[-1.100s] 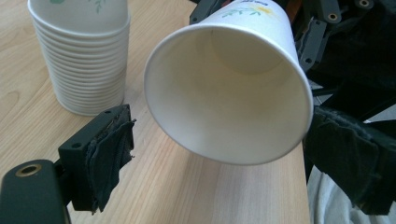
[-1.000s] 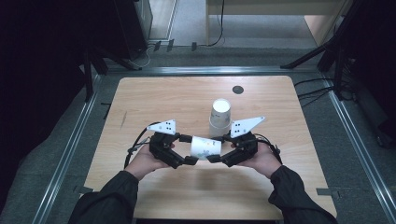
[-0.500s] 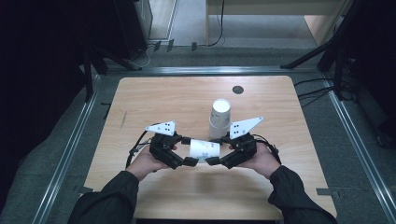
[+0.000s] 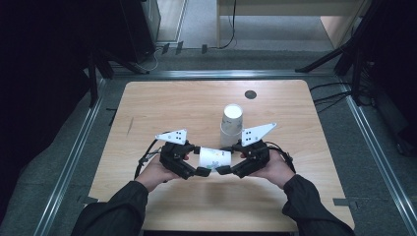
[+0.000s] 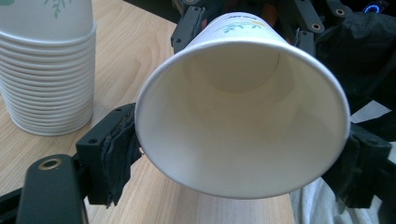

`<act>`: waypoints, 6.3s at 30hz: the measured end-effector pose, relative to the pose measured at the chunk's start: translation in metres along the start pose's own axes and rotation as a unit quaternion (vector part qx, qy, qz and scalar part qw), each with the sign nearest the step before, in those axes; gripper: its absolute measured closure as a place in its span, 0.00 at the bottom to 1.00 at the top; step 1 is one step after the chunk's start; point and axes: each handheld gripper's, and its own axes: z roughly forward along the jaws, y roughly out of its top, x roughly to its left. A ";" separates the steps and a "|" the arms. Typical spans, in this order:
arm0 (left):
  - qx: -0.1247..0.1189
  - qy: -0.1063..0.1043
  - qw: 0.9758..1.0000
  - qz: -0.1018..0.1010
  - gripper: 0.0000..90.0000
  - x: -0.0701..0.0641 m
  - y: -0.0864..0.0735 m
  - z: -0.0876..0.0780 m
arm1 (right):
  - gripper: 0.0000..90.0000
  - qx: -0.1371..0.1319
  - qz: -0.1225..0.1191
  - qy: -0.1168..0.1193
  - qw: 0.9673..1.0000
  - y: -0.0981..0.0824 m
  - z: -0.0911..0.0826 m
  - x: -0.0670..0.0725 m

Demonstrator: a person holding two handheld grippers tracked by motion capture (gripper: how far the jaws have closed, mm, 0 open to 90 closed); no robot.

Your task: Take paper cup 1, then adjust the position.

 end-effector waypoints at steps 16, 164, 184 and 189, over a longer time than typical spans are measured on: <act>0.006 0.004 1.000 0.004 0.23 -0.001 0.001 -0.001 | 0.37 0.011 0.005 0.002 1.000 -0.001 0.005 0.000; 0.173 0.091 0.980 0.025 0.02 0.005 0.062 -0.021 | 0.39 0.017 -0.005 -0.069 0.997 0.004 -0.002 -0.009; 0.051 0.084 0.995 -0.024 0.02 0.006 0.024 -0.030 | 0.39 0.026 -0.001 -0.066 0.997 0.001 -0.002 -0.010; 0.042 0.079 0.996 -0.026 0.02 0.003 0.021 -0.024 | 0.39 0.028 -0.001 -0.063 0.998 0.000 0.000 -0.010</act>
